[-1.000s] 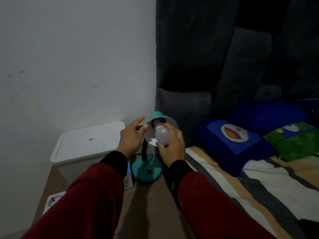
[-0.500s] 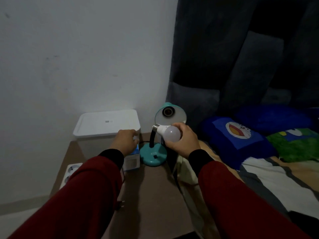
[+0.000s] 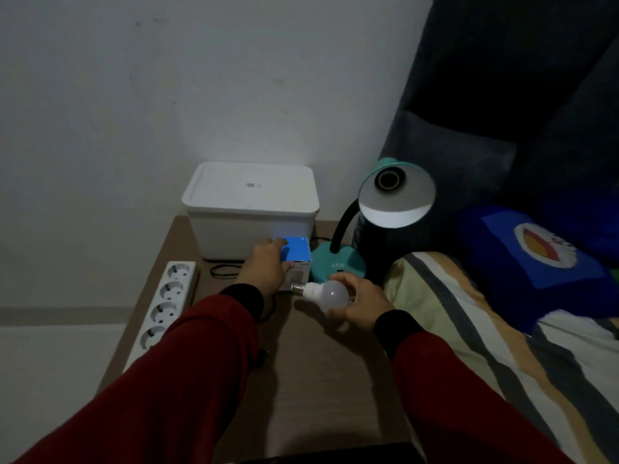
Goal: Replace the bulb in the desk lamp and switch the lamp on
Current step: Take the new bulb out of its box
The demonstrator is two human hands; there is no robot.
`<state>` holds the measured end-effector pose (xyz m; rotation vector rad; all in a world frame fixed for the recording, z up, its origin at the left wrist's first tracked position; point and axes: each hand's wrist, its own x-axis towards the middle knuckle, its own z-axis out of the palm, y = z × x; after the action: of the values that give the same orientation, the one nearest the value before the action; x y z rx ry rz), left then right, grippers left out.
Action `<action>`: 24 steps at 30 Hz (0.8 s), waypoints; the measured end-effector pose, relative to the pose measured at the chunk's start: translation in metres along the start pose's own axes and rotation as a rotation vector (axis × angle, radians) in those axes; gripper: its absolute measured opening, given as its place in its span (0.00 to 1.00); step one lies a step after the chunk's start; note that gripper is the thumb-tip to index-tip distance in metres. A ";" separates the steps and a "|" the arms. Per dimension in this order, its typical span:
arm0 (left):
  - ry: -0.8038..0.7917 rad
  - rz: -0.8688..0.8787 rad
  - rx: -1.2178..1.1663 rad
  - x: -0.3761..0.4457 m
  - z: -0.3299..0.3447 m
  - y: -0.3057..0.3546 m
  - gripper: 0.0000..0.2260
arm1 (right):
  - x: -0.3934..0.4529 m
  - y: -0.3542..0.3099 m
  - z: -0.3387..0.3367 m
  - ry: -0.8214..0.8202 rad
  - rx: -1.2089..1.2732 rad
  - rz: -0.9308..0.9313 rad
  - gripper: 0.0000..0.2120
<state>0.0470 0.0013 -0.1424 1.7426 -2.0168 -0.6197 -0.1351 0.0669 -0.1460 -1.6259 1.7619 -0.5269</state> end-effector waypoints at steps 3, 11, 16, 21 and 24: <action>0.077 0.020 -0.088 0.003 0.010 -0.008 0.22 | 0.010 0.006 0.017 -0.054 0.012 0.005 0.31; 0.218 -0.016 -0.314 0.003 0.020 -0.025 0.18 | 0.026 0.017 0.038 -0.071 0.053 0.008 0.31; 0.263 -0.018 -0.364 0.005 0.024 -0.025 0.18 | 0.030 0.020 0.040 -0.076 0.046 0.001 0.33; 0.304 -0.026 -0.419 0.006 0.028 -0.027 0.18 | 0.035 0.005 0.032 0.125 0.026 -0.067 0.38; 0.297 -0.036 -0.464 0.006 0.031 -0.029 0.19 | 0.041 -0.011 0.032 0.172 0.165 -0.093 0.36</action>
<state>0.0520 -0.0057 -0.1843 1.4906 -1.4989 -0.7225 -0.1041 0.0303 -0.1689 -1.5912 1.7201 -0.8557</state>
